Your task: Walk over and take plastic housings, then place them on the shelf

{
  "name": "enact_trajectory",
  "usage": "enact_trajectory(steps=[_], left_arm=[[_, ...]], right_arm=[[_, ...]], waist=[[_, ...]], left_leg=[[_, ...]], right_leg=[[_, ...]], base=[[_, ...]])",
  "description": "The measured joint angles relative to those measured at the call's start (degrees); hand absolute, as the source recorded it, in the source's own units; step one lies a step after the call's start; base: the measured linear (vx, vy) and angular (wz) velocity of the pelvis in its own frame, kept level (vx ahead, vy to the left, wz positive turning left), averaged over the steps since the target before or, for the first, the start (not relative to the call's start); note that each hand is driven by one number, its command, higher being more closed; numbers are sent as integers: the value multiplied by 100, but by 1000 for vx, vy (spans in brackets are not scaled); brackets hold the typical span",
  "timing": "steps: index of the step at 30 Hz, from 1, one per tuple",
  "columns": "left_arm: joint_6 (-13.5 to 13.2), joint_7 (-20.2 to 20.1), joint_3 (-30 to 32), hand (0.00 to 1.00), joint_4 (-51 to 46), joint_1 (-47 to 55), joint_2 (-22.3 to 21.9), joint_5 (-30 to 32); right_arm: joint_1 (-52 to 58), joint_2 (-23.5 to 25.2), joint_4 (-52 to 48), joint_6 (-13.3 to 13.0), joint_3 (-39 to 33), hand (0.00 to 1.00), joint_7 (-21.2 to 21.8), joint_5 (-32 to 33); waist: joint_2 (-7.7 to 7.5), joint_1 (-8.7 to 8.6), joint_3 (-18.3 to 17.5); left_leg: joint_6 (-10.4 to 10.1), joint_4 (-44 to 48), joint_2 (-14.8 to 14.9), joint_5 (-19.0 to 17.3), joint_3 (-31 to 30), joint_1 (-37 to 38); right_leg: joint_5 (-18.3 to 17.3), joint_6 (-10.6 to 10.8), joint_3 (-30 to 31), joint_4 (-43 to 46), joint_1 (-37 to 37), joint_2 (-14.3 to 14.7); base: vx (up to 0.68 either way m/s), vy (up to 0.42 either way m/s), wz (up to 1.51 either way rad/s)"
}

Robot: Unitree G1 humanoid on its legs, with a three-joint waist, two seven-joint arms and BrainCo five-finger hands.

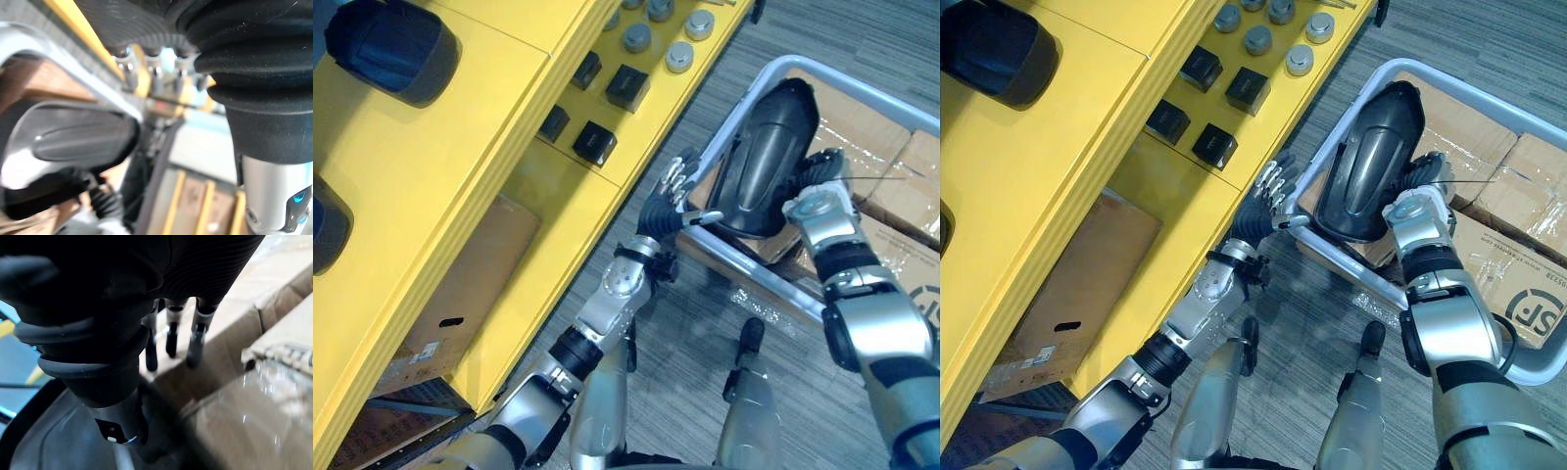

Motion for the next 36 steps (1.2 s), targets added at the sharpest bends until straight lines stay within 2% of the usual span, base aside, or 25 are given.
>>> enact_trajectory(steps=[5, 7, 9, 12, 15, 18, 19, 22, 24, 25, 26, 29, 31, 36], left_arm=[[-24, 23, 3, 0, 217, -107, 5, -10], [-27, 20, 10, 0, 312, -96, 12, -53], [-31, 19, 45, 0, 318, -54, 35, -129], [-31, -8, 112, 0, 338, -28, 227, -296], [2, -4, 235, 0, 337, 64, 270, -281], [453, 29, 259, 0, 355, 84, 496, -217], [745, 32, 348, 0, 359, 83, 658, -184], [1228, 20, 573, 0, 427, 50, 986, -36], [1463, 19, 694, 0, 492, -9, 1216, 62], [1663, 18, 720, 0, 610, -171, 1373, 170], [1779, 14, 739, 0, 672, -291, 1421, 297], [2048, -31, 740, 0, 850, -791, 1560, 572], [2106, -56, 730, 0, 1016, -1042, 1574, 683], [2263, 16, 693, 0, 1125, -1404, 1587, 725]], right_arm=[[-103, 26, 138, 464, -308, 100, 57, -552], [-156, -31, 310, 665, -763, 100, 100, -551], [-144, -25, 481, 716, -1082, 100, 171, -538], [-89, -38, 530, 677, -1083, 100, 97, -543], [31, -11, 613, 461, -1069, 100, -255, -551], [96, 83, 595, 258, -924, 100, -444, -620], [119, 106, 484, 186, -745, 100, -456, -664], [197, 138, -9, 104, -493, 100, -455, -689], [299, 130, -408, -52, -313, 100, -455, -812], [325, 131, -644, -169, -280, 100, -455, -918], [351, 129, -796, -258, -279, 100, -458, -1015], [351, 101, -1291, -606, -112, 100, -499, -1182], [351, 96, -1525, -808, 40, 100, -521, -1281], [353, -31, -1906, -1253, 288, 100, -535, -1572]], waist=[[-3, 37, 2], [-5, 127, 3], [-8, 137, 5], [-25, 130, 16], [-56, 129, 37], [-219, 108, 110], [-314, 53, 165], [-505, -103, 255], [-631, -261, 248], [-727, -362, 246], [-777, -391, 239], [-876, -618, 234], [-882, -776, 235], [-923, -959, 223]], left_leg=[[-15, -154, -32, 119, -101, 3], [-15, -201, -58, 153, -103, 27], [-7, -222, -83, 172, -111, 29], [-7, -225, -86, 172, -126, 91], [-12, -235, -93, 174, -196, 137], [-24, -317, -81, 210, -167, 206], [-26, -318, -56, 211, -145, 221], [-36, -307, -1, 204, -2, 301], [-55, -310, 53, 191, 79, 329], [-80, -315, 118, 160, 159, 397], [-90, -309, 168, 138, 251, 449], [-116, -322, 282, 103, 394, 567], [-135, -333, 343, 90, 422, 649], [-175, -502, 441, 89, 647, 906]], right_leg=[[-40, -1, -132, 53, 3, -30], [-46, -1, -138, 75, 5, -59], [-46, 1, -160, 77, 16, -84], [-52, 10, -185, 72, 90, -87], [-84, 12, -261, 73, 183, -85], [-90, 6, -250, 52, 209, -79], [-86, 5, -235, 40, 208, -58], [-35, 21, -94, -17, 209, -18], [10, 10, -28, -86, 209, 29], [21, -1, 58, -94, 210, 78], [36, -14, 118, -120, 215, 113], [81, -55, 254, -178, 232, 217], [122, -66, 276, -278, 318, 276], [199, -119, 446, -464, 417, 382]], base=[[-2, -3, 13], [-2, 15, 5], [6, 35, 6], [15, 35, 4], [16, 29, 9], [5, 3, -2], [21, 5, -6], [38, 24, -22], [43, 21, -27], [32, 8, -36], [35, 9, -39], [6, 3, -33], [-1, 2, -18], [3, 2, -24]])
